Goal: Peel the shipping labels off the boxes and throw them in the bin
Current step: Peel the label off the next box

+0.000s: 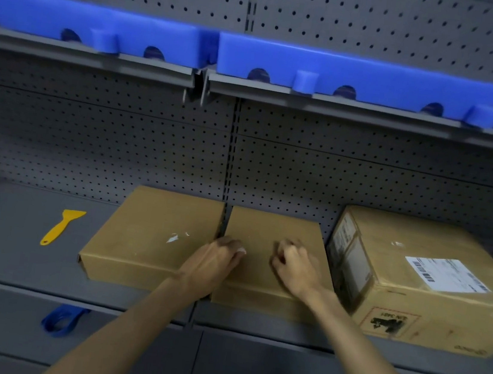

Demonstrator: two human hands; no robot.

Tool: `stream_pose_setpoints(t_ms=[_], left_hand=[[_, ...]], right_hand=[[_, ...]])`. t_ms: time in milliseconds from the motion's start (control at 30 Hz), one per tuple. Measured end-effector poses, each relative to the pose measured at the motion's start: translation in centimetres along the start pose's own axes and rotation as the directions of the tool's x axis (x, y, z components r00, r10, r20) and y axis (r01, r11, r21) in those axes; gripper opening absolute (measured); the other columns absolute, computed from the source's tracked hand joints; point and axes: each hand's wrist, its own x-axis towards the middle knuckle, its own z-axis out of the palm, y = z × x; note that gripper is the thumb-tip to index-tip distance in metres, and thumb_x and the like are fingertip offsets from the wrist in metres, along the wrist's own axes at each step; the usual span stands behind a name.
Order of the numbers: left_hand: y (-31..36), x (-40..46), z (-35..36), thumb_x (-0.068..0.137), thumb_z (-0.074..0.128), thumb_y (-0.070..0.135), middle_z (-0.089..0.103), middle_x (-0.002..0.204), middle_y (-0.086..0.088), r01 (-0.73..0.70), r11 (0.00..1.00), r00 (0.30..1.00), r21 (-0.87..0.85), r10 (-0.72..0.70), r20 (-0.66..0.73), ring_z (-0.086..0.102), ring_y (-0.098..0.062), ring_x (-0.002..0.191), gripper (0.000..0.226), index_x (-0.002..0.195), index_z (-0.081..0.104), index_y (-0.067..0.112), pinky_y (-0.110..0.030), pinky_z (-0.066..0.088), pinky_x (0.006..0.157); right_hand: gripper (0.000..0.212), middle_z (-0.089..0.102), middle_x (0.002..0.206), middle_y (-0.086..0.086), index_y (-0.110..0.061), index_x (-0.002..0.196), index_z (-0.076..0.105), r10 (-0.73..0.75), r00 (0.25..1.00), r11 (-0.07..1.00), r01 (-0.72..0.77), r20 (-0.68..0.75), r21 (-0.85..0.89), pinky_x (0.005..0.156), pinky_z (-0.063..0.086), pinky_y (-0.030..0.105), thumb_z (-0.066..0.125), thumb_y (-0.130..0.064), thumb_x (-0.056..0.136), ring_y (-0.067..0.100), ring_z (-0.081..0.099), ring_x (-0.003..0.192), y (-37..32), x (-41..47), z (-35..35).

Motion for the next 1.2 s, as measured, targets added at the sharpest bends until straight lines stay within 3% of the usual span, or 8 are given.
stream_pose_setpoints(t_ms=[167,367,567,700,800,967,1133,1200], left_hand=[[0.6,-0.1,-0.1,0.104,0.037,0.011,0.053,0.107,-0.008,-0.065,0.997,0.997,0.032,0.064,0.03,0.054,-0.02,0.09,0.023,0.105,0.058,0.005,-0.026,0.04,0.073],[-0.2,-0.4,-0.6,0.104,0.031,0.026,0.045,0.107,-0.002,0.07,0.997,0.997,-0.027,-0.07,0.019,0.05,-0.018,0.075,0.025,0.115,0.046,0.01,-0.034,0.043,0.068],[-0.3,-0.4,-0.9,0.104,0.034,0.02,0.046,0.114,-0.01,0.062,0.998,0.997,0.009,-0.062,0.038,0.046,-0.015,0.077,0.031,0.13,0.042,0.005,-0.024,0.034,0.069],[-0.7,0.0,-1.0,0.103,0.035,0.007,0.052,0.121,-0.014,0.05,0.996,0.998,0.072,-0.053,0.033,0.059,-0.025,0.094,0.035,0.137,0.042,0.001,-0.028,0.043,0.078],[-0.3,0.1,-1.5,0.102,0.04,0.008,0.061,0.103,-0.015,-0.006,0.997,1.0,0.082,0.005,0.012,0.062,-0.024,0.082,0.023,0.114,0.058,0.0,-0.029,0.046,0.066],[-0.1,0.1,-1.8,0.099,0.047,0.017,0.063,0.079,-0.005,0.025,0.996,1.0,-0.089,-0.024,0.01,0.061,-0.02,0.071,0.018,0.085,0.056,0.011,-0.039,0.049,0.064],[0.9,-0.3,-2.3,0.095,0.049,0.018,0.064,0.072,-0.006,0.11,0.99,0.991,-0.083,-0.116,-0.068,0.06,-0.023,0.066,0.013,0.1,0.06,0.012,-0.037,0.044,0.058],[1.2,-0.1,-2.4,0.095,0.048,0.017,0.064,0.072,-0.006,0.126,0.991,0.989,-0.039,-0.128,-0.072,0.06,-0.024,0.065,0.02,0.113,0.055,0.014,-0.036,0.044,0.057]], right_hand=[[0.031,0.049,0.132,0.011,-0.01,0.122,0.053,-0.151,0.98,0.986,0.139,0.133,0.09,0.112,0.029,0.045,0.054,-0.024,0.095,0.034,0.038,0.133,-3.4,0.4,1.7],[0.028,0.053,0.132,0.013,-0.009,0.12,0.053,0.091,0.996,0.992,-0.089,0.01,-0.085,0.101,0.039,0.041,0.048,-0.023,0.097,0.032,0.044,0.126,0.2,1.1,0.2],[0.017,0.052,0.114,0.005,-0.012,0.102,0.053,-0.201,0.971,0.98,0.2,0.13,0.025,0.092,0.036,0.034,0.055,-0.026,0.093,0.027,0.047,0.115,-2.2,-0.7,0.9],[0.019,0.056,0.122,0.009,-0.011,0.11,0.055,0.003,0.997,1.0,-0.001,0.071,-0.03,0.095,0.044,0.041,0.051,-0.023,0.095,0.031,0.051,0.117,-0.3,-0.7,-0.7],[0.03,0.056,0.126,0.013,-0.009,0.121,0.052,0.078,0.997,0.987,-0.077,0.005,-0.144,0.096,0.044,0.042,0.051,-0.023,0.095,0.032,0.047,0.122,-0.3,-1.0,-0.6],[0.017,0.053,0.116,0.006,-0.011,0.103,0.058,-0.126,0.983,0.99,0.115,0.137,0.086,0.096,0.04,0.037,0.056,-0.022,0.091,0.027,0.048,0.114,-2.6,-1.5,0.2],[0.019,0.057,0.12,0.01,-0.012,0.109,0.058,0.125,0.992,0.992,-0.125,0.018,0.019,0.093,0.046,0.04,0.054,-0.022,0.094,0.031,0.055,0.112,-0.4,-1.5,-1.0],[0.02,0.056,0.12,0.009,-0.011,0.11,0.057,0.073,0.997,0.997,-0.072,0.03,-0.014,0.087,0.046,0.037,0.053,-0.022,0.094,0.031,0.056,0.109,-0.8,-1.9,-0.8]])
